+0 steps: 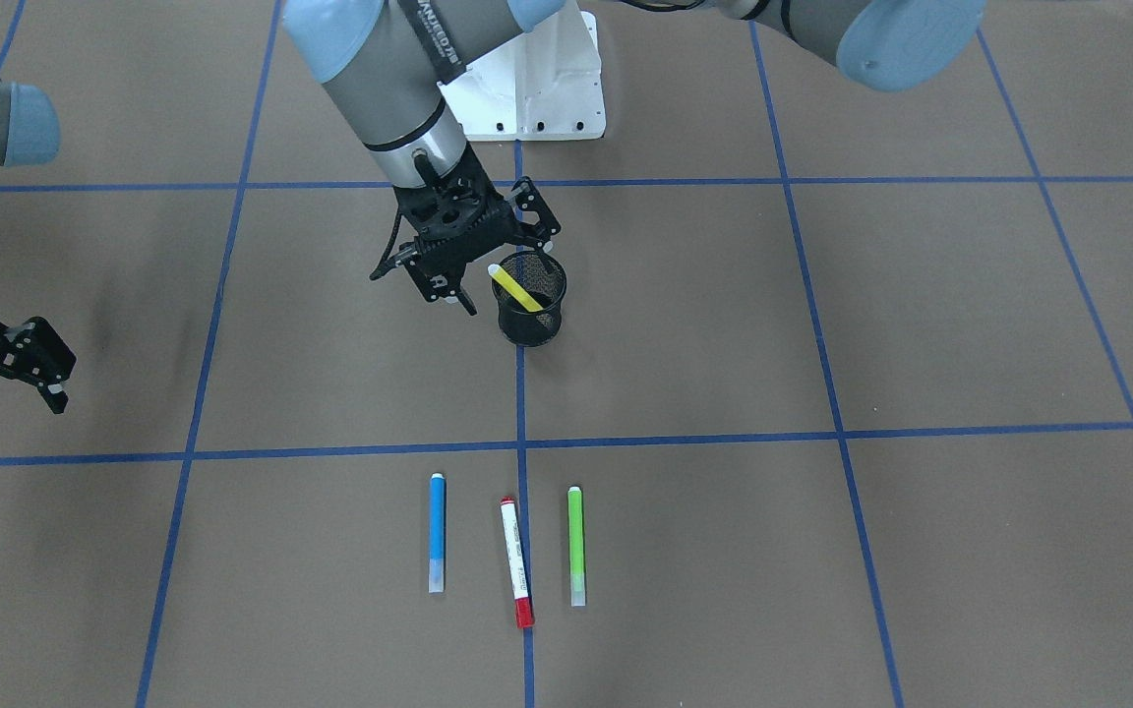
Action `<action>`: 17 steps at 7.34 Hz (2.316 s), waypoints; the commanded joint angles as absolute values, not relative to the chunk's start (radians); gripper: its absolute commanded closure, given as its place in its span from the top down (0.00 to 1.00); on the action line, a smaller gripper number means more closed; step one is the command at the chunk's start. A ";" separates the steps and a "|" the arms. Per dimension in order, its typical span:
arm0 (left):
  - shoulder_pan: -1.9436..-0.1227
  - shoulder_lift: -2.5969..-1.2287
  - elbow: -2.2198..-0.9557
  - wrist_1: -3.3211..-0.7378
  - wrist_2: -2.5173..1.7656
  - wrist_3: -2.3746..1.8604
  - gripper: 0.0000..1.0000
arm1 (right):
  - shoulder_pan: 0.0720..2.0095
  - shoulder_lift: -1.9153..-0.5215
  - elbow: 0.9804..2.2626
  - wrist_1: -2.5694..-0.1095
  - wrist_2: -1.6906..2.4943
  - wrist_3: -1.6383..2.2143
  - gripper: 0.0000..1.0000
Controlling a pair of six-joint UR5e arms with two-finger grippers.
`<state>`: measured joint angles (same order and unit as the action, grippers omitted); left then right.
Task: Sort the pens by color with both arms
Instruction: 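Lower the left gripper and grasp the yellow highlighter in the cup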
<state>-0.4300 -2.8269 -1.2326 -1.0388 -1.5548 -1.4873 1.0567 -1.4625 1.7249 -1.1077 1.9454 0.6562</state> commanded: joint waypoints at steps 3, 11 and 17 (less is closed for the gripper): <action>-0.396 -2.835 -1.198 -1.035 -1.557 -1.466 0.61 | 1.065 -1.473 1.713 -1.108 1.953 0.638 0.98; -0.377 -2.826 -1.210 -1.029 -1.560 -1.468 0.00 | 1.062 -1.463 1.675 -1.076 1.951 0.641 0.98; -0.437 -2.737 -1.662 -0.837 -1.551 -1.425 0.00 | 1.063 -1.456 1.626 -0.988 1.953 0.650 0.98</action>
<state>-0.4027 -2.7877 -1.5328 -0.8548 -1.5556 -1.4347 1.0618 -1.4567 1.6215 -0.9890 1.9519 0.6489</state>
